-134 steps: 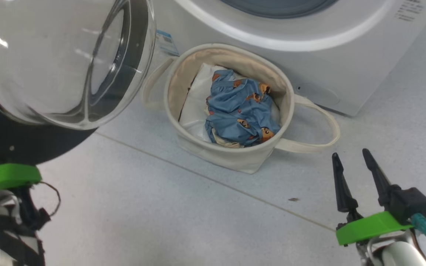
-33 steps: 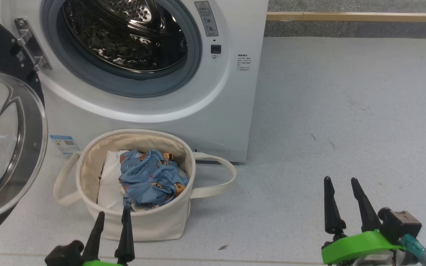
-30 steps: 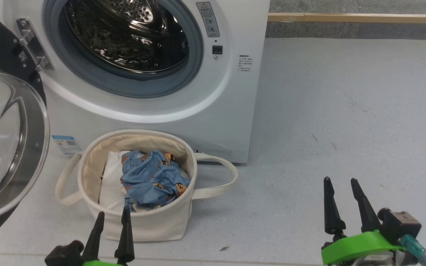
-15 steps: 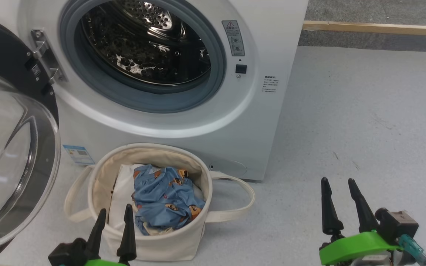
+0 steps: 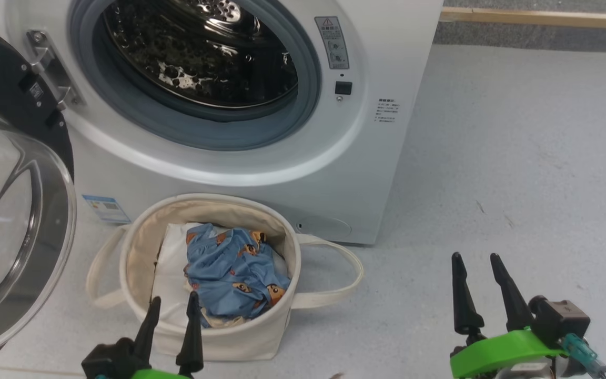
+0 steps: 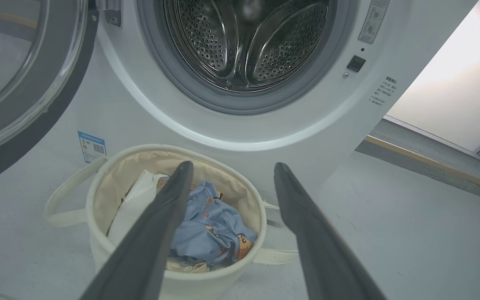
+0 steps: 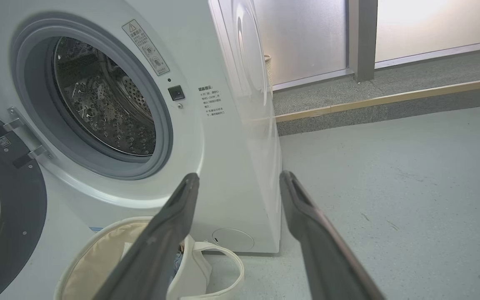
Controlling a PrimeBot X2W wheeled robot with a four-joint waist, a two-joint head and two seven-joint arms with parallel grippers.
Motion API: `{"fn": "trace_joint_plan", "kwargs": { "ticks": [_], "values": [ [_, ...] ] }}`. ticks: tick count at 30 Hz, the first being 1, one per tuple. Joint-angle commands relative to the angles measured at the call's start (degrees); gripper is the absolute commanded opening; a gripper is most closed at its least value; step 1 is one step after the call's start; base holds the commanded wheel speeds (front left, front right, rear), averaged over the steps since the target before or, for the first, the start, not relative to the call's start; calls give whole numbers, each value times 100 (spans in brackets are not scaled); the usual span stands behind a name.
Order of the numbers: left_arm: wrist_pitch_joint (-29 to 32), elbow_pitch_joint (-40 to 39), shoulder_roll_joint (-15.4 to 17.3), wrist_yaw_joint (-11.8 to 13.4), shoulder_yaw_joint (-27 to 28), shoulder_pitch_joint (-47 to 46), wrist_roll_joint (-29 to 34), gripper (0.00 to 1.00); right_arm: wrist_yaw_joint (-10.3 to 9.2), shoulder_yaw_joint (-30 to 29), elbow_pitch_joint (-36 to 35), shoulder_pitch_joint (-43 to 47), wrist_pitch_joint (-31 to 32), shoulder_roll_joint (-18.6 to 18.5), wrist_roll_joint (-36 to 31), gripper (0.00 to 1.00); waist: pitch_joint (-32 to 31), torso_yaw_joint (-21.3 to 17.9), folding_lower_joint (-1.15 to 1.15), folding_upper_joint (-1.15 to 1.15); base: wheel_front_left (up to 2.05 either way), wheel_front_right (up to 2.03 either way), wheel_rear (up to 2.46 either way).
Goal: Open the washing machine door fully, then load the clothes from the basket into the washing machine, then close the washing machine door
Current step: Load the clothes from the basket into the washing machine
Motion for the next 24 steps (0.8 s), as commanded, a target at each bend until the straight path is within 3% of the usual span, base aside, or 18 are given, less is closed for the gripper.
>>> {"fn": "trace_joint_plan", "kwargs": {
  "ticks": [1,15,24],
  "values": [
    [-27,-116,69,46,117,-281,34,100,0,175,-208,-251,-71,-19,-83,100,81,-22,0,0,0,0,0],
    [-27,976,69,203,-295,-1239,389,100,0,196,-357,-485,-71,-19,-332,100,1081,-310,0,0,0,0,0],
    [-27,2853,261,-51,-615,-2892,984,100,0,215,-521,-962,-71,-19,-503,100,2202,-537,0,0,0,0,0]
  ]
}}
